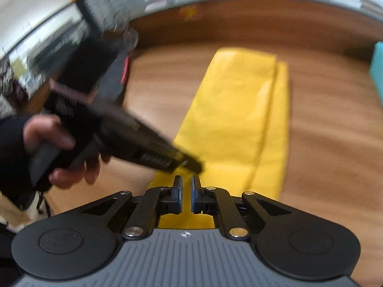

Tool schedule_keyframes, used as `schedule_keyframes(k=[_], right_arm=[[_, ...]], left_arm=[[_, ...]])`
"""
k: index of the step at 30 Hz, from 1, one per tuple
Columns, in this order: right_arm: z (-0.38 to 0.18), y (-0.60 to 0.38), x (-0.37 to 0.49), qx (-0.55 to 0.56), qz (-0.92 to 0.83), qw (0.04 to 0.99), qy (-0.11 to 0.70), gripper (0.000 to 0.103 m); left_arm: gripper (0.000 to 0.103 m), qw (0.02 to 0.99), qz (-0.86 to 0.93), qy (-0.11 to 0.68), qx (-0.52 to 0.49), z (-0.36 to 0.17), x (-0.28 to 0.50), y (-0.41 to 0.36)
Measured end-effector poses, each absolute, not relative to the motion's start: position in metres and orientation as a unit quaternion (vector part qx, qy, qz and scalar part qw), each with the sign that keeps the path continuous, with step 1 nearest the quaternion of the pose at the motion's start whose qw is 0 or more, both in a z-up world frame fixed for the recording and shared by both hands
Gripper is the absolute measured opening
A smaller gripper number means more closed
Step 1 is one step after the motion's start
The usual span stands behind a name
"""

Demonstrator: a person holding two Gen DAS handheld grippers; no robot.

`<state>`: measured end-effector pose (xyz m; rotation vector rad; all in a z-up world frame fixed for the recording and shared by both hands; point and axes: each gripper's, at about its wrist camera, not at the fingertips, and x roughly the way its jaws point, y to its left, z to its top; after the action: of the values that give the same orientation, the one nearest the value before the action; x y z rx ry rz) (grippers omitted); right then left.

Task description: Fold shopping bag

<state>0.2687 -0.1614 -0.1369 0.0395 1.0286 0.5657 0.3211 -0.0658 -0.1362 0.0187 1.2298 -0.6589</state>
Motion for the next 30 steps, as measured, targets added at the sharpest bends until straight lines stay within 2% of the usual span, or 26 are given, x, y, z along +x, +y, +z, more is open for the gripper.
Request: schedule_keyframes(k=[4, 8, 12, 13, 14, 16, 21, 22, 23, 25, 30], right_arm=[[-0.164, -0.149, 0.238, 0.026, 0.215, 0.831, 0.513, 0.007], [-0.169, -0.150, 0.206, 0.067, 0.185, 0.835, 0.515, 0.008], [-0.168, -0.140, 0.169, 0.047, 0.182, 0.838, 0.512, 0.008], [-0.165, -0.137, 0.160, 0.037, 0.193, 0.836, 0.512, 0.015], [-0.164, -0.137, 0.155, 0.033, 0.199, 0.836, 0.511, 0.026], [-0.154, -0.139, 0.144, 0.011, 0.212, 0.841, 0.498, 0.037], [-0.131, -0.149, 0.106, -0.126, 0.248, 0.847, 0.452, 0.040], [-0.129, -0.148, 0.100, -0.154, 0.255, 0.844, 0.445, 0.045], [-0.130, -0.148, 0.090, -0.191, 0.261, 0.841, 0.433, 0.059], [-0.133, -0.146, 0.069, -0.274, 0.273, 0.830, 0.402, 0.076], [-0.155, -0.142, 0.019, -0.441, 0.319, 0.774, 0.324, 0.079]], left_arm=[[0.008, 0.754, -0.330, 0.568, 0.005, -0.141, 0.308, -0.067], [0.008, 0.739, -0.351, 0.575, 0.008, -0.144, 0.285, -0.069], [0.008, 0.747, -0.354, 0.563, 0.032, -0.141, 0.255, -0.075], [0.008, 0.752, -0.350, 0.558, 0.039, -0.140, 0.247, -0.077], [0.008, 0.757, -0.347, 0.552, 0.047, -0.139, 0.239, -0.079], [0.008, 0.766, -0.332, 0.549, 0.045, -0.138, 0.232, -0.080], [0.008, 0.778, -0.318, 0.538, 0.067, -0.138, 0.225, -0.089], [0.008, 0.779, -0.318, 0.536, 0.072, -0.137, 0.224, -0.090], [0.008, 0.780, -0.318, 0.534, 0.076, -0.137, 0.223, -0.092], [0.008, 0.783, -0.313, 0.533, 0.079, -0.136, 0.222, -0.093], [0.008, 0.792, -0.303, 0.519, 0.103, -0.136, 0.214, -0.101]])
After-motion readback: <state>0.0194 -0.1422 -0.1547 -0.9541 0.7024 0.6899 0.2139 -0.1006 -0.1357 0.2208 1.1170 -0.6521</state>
